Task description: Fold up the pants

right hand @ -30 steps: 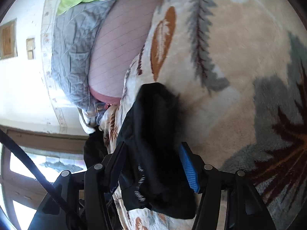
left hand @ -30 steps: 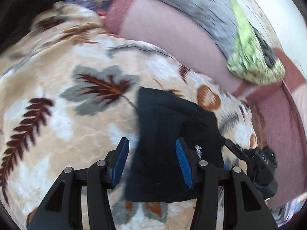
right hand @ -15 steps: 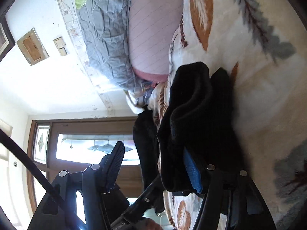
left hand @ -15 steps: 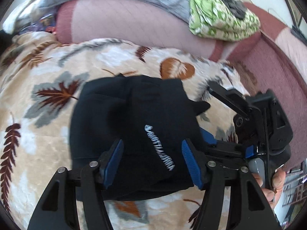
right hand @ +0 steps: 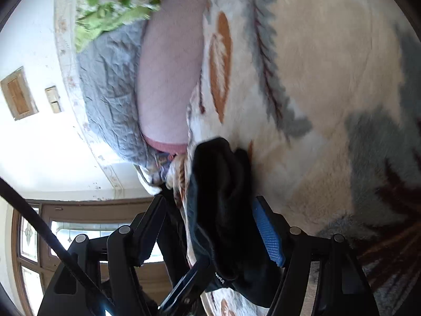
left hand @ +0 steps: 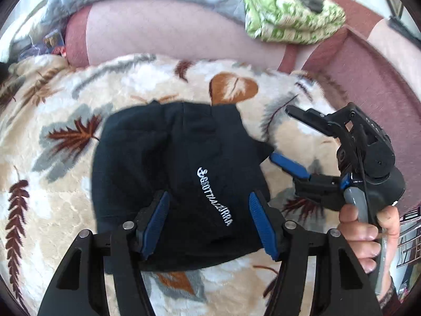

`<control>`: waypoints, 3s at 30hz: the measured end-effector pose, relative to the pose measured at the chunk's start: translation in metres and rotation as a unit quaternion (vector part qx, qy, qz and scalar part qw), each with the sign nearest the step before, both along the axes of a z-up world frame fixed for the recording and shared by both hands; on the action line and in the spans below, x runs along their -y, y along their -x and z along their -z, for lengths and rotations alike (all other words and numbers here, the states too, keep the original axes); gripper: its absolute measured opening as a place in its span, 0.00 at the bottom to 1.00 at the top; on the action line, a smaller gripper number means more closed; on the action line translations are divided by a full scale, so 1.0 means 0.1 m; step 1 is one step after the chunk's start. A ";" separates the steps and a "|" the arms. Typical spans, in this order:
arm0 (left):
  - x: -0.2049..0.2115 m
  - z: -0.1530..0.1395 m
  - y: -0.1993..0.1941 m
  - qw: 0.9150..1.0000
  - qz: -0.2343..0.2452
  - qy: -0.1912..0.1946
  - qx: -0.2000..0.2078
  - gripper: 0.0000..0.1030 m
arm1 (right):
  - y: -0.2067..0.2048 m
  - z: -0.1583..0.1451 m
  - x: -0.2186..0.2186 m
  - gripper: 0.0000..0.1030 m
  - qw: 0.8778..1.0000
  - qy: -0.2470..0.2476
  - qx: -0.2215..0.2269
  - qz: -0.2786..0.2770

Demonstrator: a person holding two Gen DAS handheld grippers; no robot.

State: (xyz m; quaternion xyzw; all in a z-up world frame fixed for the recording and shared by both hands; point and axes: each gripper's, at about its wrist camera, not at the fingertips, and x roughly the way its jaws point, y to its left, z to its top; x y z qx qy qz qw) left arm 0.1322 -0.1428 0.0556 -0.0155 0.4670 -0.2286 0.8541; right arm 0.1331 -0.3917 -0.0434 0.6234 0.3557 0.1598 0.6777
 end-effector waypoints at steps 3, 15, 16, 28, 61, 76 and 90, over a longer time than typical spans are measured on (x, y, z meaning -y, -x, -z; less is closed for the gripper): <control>-0.17 -0.03 -0.05 0.999 -0.041 -0.009 0.013 0.62 | 0.00 -0.35 -0.07 0.72 0.997 0.019 0.073 -0.013; -0.39 0.30 0.03 0.998 -0.057 -0.017 -0.014 0.70 | -0.03 -0.05 -0.49 0.68 0.992 0.079 -0.015 -0.096; -0.42 0.31 0.07 0.998 -0.056 -0.016 -0.017 0.72 | 0.01 -0.15 -0.46 0.68 0.988 0.127 -0.013 -0.084; -1.07 0.03 1.03 0.991 -0.121 0.058 -0.027 0.72 | 0.74 -0.93 -0.72 0.73 0.915 0.401 0.038 -0.001; -1.31 -0.97 2.74 0.915 -0.267 -0.074 0.295 1.00 | 2.27 -0.66 -1.47 0.74 0.838 0.543 0.041 -0.025; -1.04 -0.69 2.51 0.944 -0.209 -0.116 0.228 1.00 | 2.40 -0.93 -1.71 0.80 0.782 0.617 0.094 -0.001; -0.93 -0.16 2.21 0.969 -0.164 -0.129 0.135 1.00 | 2.31 -0.89 -1.73 0.83 0.772 0.630 0.080 0.000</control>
